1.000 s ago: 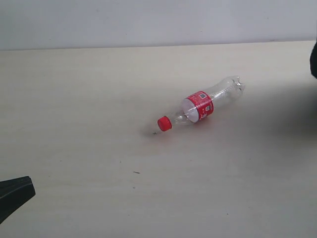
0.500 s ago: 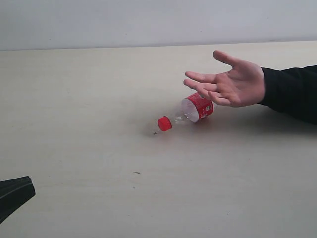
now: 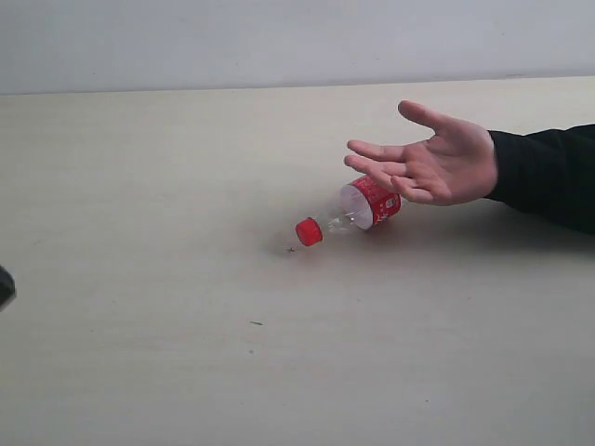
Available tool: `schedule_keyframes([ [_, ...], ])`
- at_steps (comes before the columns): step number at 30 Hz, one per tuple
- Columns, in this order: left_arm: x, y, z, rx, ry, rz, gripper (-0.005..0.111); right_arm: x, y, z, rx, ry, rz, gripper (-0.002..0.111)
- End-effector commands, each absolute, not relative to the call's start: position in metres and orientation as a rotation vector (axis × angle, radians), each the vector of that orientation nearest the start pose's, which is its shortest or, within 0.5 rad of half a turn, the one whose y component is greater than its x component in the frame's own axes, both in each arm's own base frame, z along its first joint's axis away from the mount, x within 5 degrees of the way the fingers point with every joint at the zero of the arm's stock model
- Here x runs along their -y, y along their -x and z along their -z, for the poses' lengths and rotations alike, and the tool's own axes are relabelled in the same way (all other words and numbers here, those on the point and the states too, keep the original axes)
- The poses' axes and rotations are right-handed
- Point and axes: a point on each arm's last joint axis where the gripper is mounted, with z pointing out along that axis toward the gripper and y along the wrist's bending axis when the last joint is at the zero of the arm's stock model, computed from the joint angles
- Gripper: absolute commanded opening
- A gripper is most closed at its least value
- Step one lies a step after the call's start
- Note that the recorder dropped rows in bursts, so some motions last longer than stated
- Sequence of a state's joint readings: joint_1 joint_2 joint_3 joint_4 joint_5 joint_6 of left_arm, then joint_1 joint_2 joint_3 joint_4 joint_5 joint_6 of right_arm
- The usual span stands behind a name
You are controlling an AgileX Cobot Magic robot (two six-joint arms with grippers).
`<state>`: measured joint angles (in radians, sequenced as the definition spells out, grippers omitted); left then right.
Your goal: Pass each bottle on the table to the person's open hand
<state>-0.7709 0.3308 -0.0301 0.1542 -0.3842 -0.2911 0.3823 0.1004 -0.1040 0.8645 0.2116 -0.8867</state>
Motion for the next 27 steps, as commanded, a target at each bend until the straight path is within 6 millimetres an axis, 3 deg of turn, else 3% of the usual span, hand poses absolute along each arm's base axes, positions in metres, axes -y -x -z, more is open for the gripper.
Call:
schedule_keyframes([
  [1, 0.054, -0.085, -0.261, -1.458, -0.226, 0.640, 0.000, -0.035, -0.050, -0.230, -1.559, 0.451, -0.397, 0.000],
  [3, 0.064, -0.106, -0.276, -1.542, -0.274, 0.484, 0.000, -0.035, -0.050, -0.230, -1.559, 0.451, -0.397, 0.000],
  [6, 0.086, -0.144, -0.280, -1.655, -0.372, 0.324, 0.000, -0.035, -0.050, -0.230, -1.559, 0.451, -0.397, 0.000],
  [9, 0.101, -0.191, -0.270, -1.802, -0.412, 0.166, 0.000, -0.035, -0.050, -0.230, -1.559, 0.451, -0.397, 0.000],
  [12, 0.098, -0.226, -0.254, -1.929, -0.409, -0.013, 0.000, -0.035, -0.050, -0.230, -1.559, 0.451, -0.397, 0.000],
  [17, 0.094, -0.259, -0.239, -2.131, -0.366, -0.263, 0.000, -0.035, -0.050, -0.230, -1.559, 0.451, -0.397, 0.000],
  [19, 0.096, -0.273, -0.238, -2.133, -0.453, -0.408, 0.000, -0.035, -0.050, -0.230, -1.559, 0.451, -0.397, 0.000],
  [23, 0.120, -0.283, -0.233, -2.118, -0.560, -0.330, 0.000, -0.035, -0.050, -0.230, -1.559, 0.451, -0.397, 0.000],
  [27, 0.148, -0.288, -0.239, -2.028, -0.774, -0.215, 0.000, -0.035, -0.050, -0.230, -1.559, 0.451, -0.397, 0.000],
])
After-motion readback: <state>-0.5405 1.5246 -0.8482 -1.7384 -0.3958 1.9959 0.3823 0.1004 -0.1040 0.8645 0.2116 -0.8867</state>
